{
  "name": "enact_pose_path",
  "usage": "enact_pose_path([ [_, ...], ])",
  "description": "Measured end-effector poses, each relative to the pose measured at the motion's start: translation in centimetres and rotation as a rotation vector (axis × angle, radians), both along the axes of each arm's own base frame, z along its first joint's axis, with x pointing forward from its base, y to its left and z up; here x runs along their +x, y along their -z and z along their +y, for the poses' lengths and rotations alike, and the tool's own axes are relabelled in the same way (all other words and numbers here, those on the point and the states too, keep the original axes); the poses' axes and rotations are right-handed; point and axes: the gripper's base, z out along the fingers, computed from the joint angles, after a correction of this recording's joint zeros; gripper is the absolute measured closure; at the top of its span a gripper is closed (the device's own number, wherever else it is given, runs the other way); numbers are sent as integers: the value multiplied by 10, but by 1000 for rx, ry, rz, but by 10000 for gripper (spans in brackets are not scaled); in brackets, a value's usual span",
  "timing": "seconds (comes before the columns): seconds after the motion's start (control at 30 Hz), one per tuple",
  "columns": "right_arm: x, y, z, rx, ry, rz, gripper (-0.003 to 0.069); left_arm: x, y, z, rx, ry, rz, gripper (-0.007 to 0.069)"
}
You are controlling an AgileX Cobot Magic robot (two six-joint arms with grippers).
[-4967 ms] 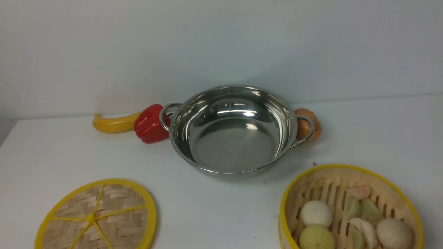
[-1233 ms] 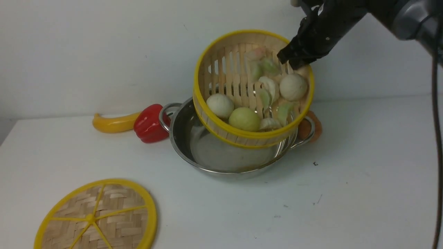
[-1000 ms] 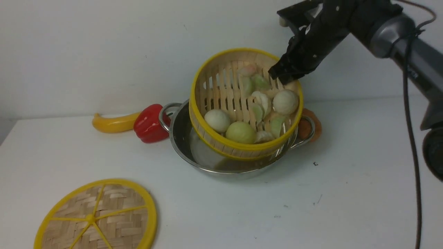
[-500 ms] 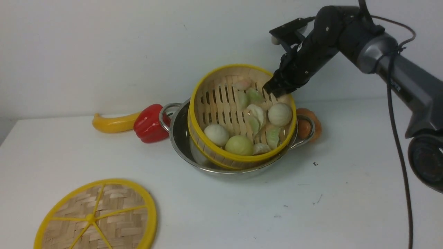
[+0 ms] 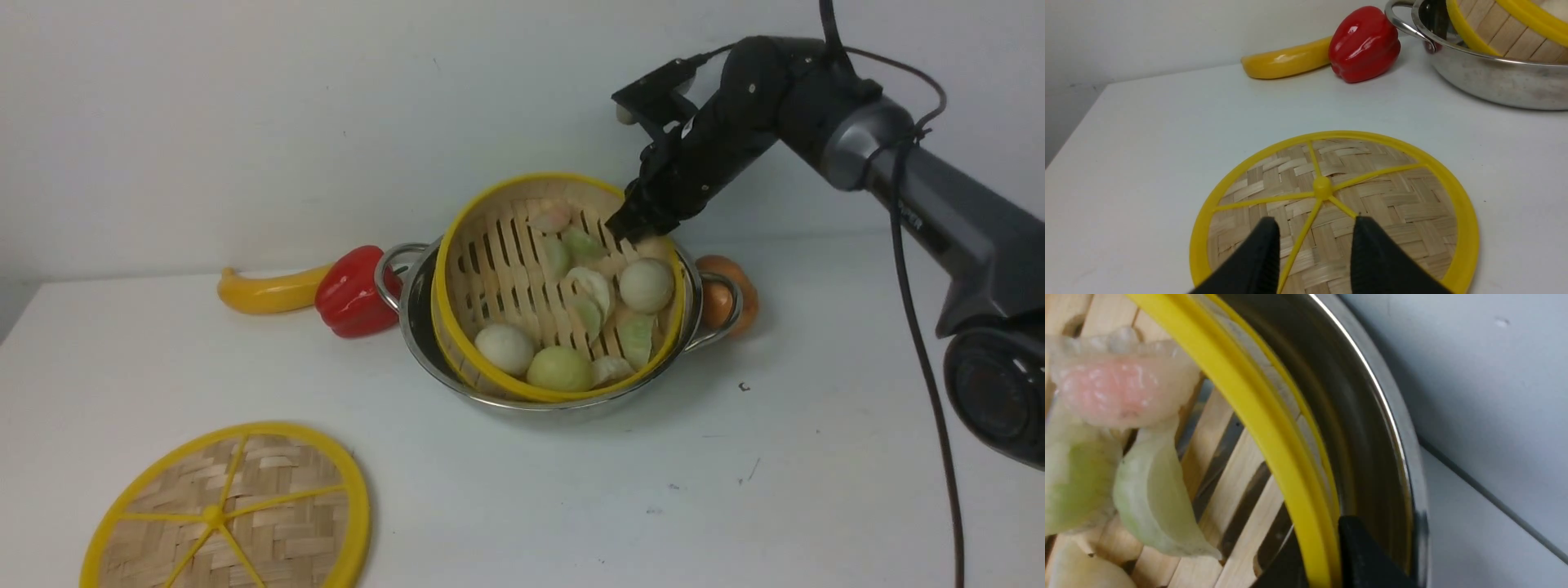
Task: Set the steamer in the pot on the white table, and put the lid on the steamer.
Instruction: 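Place the bamboo steamer basket of food into the steel pot with the right gripper, then grasp the bamboo steamer lid lying on the table by its centre knob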
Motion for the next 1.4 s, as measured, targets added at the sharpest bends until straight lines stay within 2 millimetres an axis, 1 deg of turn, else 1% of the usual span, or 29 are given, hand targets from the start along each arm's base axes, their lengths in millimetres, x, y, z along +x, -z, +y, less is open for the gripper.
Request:
enact_pose_path([
  [0.07, -1, -2, 2, 12, -2, 0, 516, 0, 0, 0, 0, 0, 0, 384],
  [0.2, 1, -5, 4, 37, 5, -27, 393, 0, 0, 0, 0, 0, 0, 384],
  [0.23, 1, -5, 4, 38, 6, -29, 386, 0, 0, 0, 0, 0, 0, 384],
  [0.33, 3, -6, 5, 51, 14, -56, 285, 0, 0, 0, 0, 0, 0, 384],
  [0.37, 4, -8, 6, 56, 16, -68, 263, 0, 0, 0, 0, 0, 0, 384],
  [0.47, 5, -14, 6, 66, 22, -90, 237, 0, 0, 0, 0, 0, 0, 384],
  [0.5, 5, -18, 6, 74, 29, -99, 236, 0, 0, 0, 0, 0, 0, 384],
  [0.53, 5, -27, 6, 89, 40, -117, 236, 0, 0, 0, 0, 0, 0, 384],
  [0.57, 5, -27, 6, 91, 42, -119, 236, 0, 0, 0, 0, 0, 0, 384],
  [0.6, 4, -46, 5, 124, 65, -153, 246, 0, 0, 0, 0, 0, 0, 384],
  [0.63, 3, -59, 5, 147, 81, -174, 255, 0, 0, 0, 0, 0, 0, 384],
  [0.67, 2, -69, 4, 162, 91, -187, 263, 0, 0, 0, 0, 0, 0, 384],
  [0.77, -8, -108, -1, 203, 140, -228, 322, 0, 0, 0, 0, 0, 0, 384],
  [0.8, -10, -114, -2, 206, 147, -234, 335, 0, 0, 0, 0, 0, 0, 384],
  [0.83, -18, -138, -8, 194, 172, -267, 414, 0, 0, 0, 0, 0, 0, 384],
  [0.9, -27, -162, -17, 154, 206, -317, 530, 0, 0, 0, 0, 0, 0, 384],
  [0.97, -36, -186, -28, 116, 255, -382, 622, 0, 0, 0, 0, 0, 0, 384],
  [1.0, -40, -198, -33, 108, 288, -411, 645, 0, 0, 0, 0, 0, 0, 384],
  [1.07, -52, -222, -42, 128, 357, -454, 662, 0, 0, 0, 0, 0, 0, 384],
  [1.1, -56, -229, -45, 143, 385, -463, 663, 0, 0, 0, 0, 0, 0, 384],
  [1.13, -57, -231, -45, 148, 391, -465, 663, 0, 0, 0, 0, 0, 0, 384],
  [1.17, -67, -248, -50, 203, 440, -478, 663, 0, 0, 0, 0, 0, 0, 384],
  [1.2, -73, -257, -52, 248, 469, -478, 663, 0, 0, 0, 0, 0, 0, 384],
  [1.3, -91, -281, -53, 395, 519, -450, 659, 0, 0, 0, 0, 0, 0, 384],
  [1.4, -106, -296, -50, 550, 533, -382, 652, 0, 0, 0, 0, 0, 0, 384],
])
